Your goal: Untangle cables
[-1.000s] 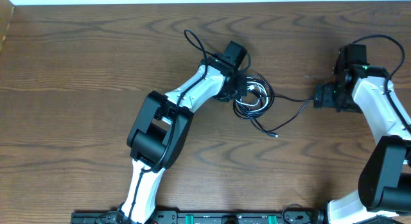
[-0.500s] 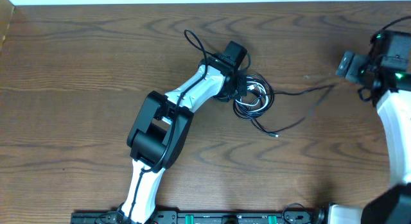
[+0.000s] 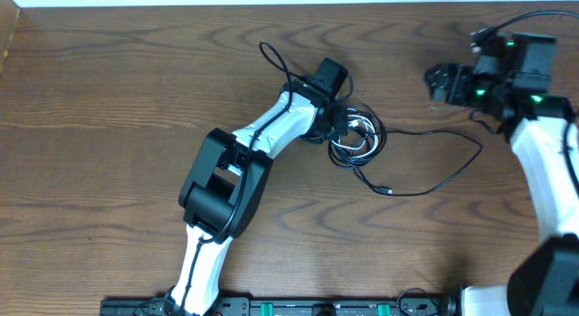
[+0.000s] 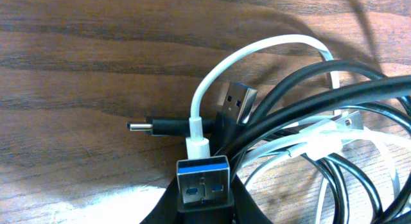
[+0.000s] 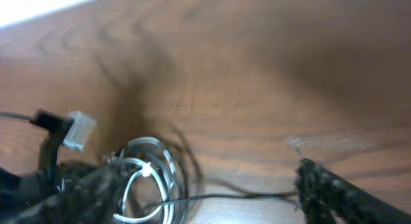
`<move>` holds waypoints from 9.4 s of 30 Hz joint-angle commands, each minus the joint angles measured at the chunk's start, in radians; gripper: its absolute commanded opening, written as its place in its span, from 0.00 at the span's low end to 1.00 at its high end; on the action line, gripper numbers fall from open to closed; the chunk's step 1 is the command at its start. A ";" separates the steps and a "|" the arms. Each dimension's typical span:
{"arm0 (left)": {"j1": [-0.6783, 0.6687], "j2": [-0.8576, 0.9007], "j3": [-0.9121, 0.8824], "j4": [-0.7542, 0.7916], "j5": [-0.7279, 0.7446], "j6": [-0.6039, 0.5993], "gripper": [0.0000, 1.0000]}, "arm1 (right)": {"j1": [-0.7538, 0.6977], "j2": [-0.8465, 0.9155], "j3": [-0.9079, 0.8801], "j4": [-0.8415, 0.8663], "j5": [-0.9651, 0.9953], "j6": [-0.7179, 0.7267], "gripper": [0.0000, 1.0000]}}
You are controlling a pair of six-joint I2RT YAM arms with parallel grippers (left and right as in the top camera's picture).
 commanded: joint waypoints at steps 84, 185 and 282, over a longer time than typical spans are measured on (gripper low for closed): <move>0.006 0.027 -0.014 -0.018 -0.081 0.013 0.08 | 0.095 -0.241 0.001 -0.167 0.705 -0.277 0.01; -0.009 -0.160 -0.128 0.082 -0.238 -0.025 0.40 | 0.210 0.060 -0.003 -0.183 -0.085 -0.188 0.49; 0.068 -0.194 -0.128 0.124 -0.148 -0.171 0.28 | 0.377 0.262 -0.003 -0.142 -0.244 -0.507 0.50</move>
